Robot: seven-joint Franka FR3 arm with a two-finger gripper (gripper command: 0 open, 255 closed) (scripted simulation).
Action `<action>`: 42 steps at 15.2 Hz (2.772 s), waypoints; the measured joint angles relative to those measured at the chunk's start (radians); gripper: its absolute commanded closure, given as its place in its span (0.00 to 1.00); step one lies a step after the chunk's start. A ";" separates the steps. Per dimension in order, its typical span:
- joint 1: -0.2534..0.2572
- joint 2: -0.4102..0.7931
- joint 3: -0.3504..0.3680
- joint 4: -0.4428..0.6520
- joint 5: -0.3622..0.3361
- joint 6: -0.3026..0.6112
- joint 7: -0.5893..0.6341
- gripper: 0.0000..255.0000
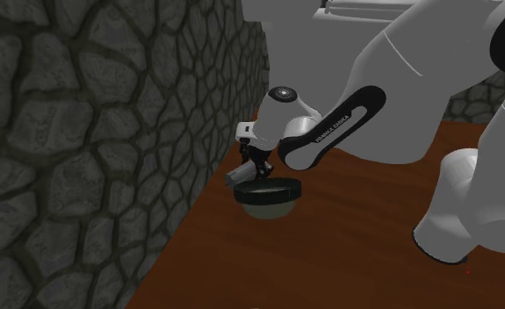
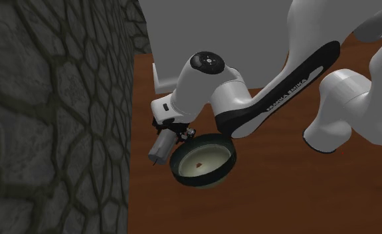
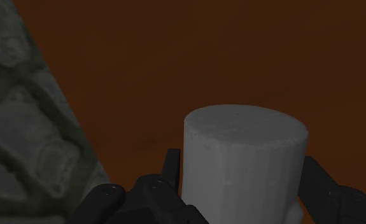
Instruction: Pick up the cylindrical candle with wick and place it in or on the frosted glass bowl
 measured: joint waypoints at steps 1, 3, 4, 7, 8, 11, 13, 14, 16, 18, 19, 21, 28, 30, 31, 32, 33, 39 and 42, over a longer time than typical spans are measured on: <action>0.000 0.000 0.000 0.000 0.000 0.000 0.000 1.00; 0.000 0.000 0.000 0.000 0.000 0.000 -0.001 1.00; 0.000 0.000 0.000 0.000 0.001 0.000 -0.001 1.00; 0.000 0.000 0.000 -0.001 0.001 0.000 -0.001 1.00; 0.000 0.000 0.000 0.000 0.000 0.000 0.000 1.00; 0.001 -0.022 0.002 0.004 0.007 -0.028 -0.007 1.00; 0.002 -0.040 0.004 0.012 0.014 -0.053 -0.015 1.00; 0.002 -0.049 0.004 0.015 0.019 -0.066 -0.021 1.00; 0.004 -0.070 0.006 0.025 0.023 -0.096 -0.024 1.00; 0.005 -0.089 0.006 0.034 0.030 -0.124 -0.033 1.00; 0.005 -0.097 0.006 0.039 0.034 -0.137 -0.038 1.00; 0.007 -0.119 0.008 0.043 0.037 -0.163 -0.040 1.00; 0.011 -0.174 0.010 0.086 0.053 -0.261 -0.059 1.00; 0.013 -0.185 0.011 0.100 0.056 -0.286 -0.062 1.00; 0.013 -0.194 0.011 0.107 0.058 -0.302 -0.066 1.00; 0.013 -0.201 0.011 0.114 0.059 -0.316 -0.068 1.00; 0.014 -0.210 0.012 0.120 0.061 -0.331 -0.069 1.00; 0.017 -0.238 0.013 0.177 0.072 -0.416 -0.084 1.00; 0.020 -0.259 0.018 0.189 0.072 -0.449 -0.081 1.00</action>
